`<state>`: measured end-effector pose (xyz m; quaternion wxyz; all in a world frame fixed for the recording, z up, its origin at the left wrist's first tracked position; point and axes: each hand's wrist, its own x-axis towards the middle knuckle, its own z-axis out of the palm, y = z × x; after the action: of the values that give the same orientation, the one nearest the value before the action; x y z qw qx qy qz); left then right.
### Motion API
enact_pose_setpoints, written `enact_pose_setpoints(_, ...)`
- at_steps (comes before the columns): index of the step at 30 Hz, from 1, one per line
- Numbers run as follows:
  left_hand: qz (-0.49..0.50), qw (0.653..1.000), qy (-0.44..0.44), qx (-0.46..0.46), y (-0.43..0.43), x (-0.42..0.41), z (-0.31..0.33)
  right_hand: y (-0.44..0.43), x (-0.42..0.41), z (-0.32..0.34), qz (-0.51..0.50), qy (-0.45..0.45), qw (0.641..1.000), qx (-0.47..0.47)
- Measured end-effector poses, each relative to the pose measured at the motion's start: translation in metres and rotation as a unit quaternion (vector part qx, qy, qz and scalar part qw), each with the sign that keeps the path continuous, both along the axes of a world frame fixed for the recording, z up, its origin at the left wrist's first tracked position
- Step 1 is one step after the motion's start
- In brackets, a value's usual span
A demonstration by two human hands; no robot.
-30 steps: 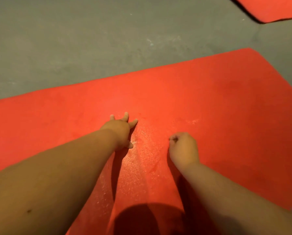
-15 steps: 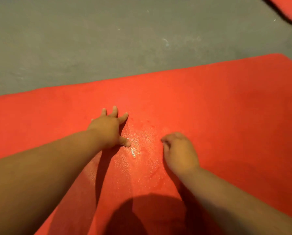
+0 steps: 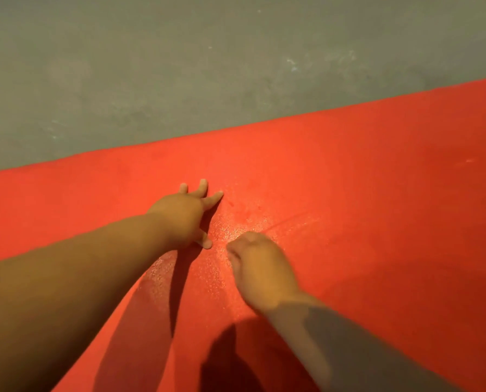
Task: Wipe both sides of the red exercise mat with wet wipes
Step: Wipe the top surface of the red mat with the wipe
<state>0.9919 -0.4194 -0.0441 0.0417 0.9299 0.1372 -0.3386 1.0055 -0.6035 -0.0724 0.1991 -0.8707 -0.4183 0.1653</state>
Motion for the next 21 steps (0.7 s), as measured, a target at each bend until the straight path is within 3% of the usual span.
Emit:
enact_pose_setpoints(2,0.023,1.0,-0.01,-0.015,-0.001,-0.002,-0.001,0.003,-0.015,0.0,0.155,0.005,0.988,0.023)
enact_pose_setpoints(4,0.034,0.999,-0.021,-0.027,0.0,-0.002,-0.002,-0.012,0.019,-0.002,0.15,-0.013,0.988,0.023)
enact_pose_setpoints(7,0.036,0.999,-0.023,-0.028,0.002,-0.001,-0.003,-0.051,0.108,0.002,-0.111,-0.056,0.992,-0.022)
enact_pose_setpoints(9,0.033,0.999,-0.023,-0.024,0.003,-0.001,-0.003,-0.07,0.147,0.009,-0.294,-0.067,0.953,-0.032)
enact_pose_setpoints(10,0.031,0.999,-0.024,-0.022,0.003,-0.002,-0.004,-0.067,0.144,0.009,-0.328,-0.065,0.942,-0.032)
enact_pose_setpoints(13,0.022,0.999,-0.042,-0.006,0.005,-0.002,-0.002,-0.02,0.078,-0.001,-0.214,-0.051,0.975,-0.009)
enact_pose_setpoints(15,0.012,0.999,-0.051,0.001,0.007,-0.003,-0.001,0.012,0.02,-0.004,-0.03,-0.034,0.999,0.009)
enact_pose_setpoints(17,0.0,0.999,-0.053,0.006,0.008,-0.006,0.0,0.023,-0.004,-0.003,0.123,-0.005,0.992,0.013)
enact_pose_setpoints(19,-0.007,0.997,-0.072,0.006,0.011,-0.006,0.004,0.015,0.028,-0.005,0.103,-0.004,0.995,0.012)
enact_pose_setpoints(21,-0.009,0.996,-0.092,0.001,0.016,-0.003,0.008,-0.003,0.085,-0.005,-0.041,-0.026,0.999,0.003)
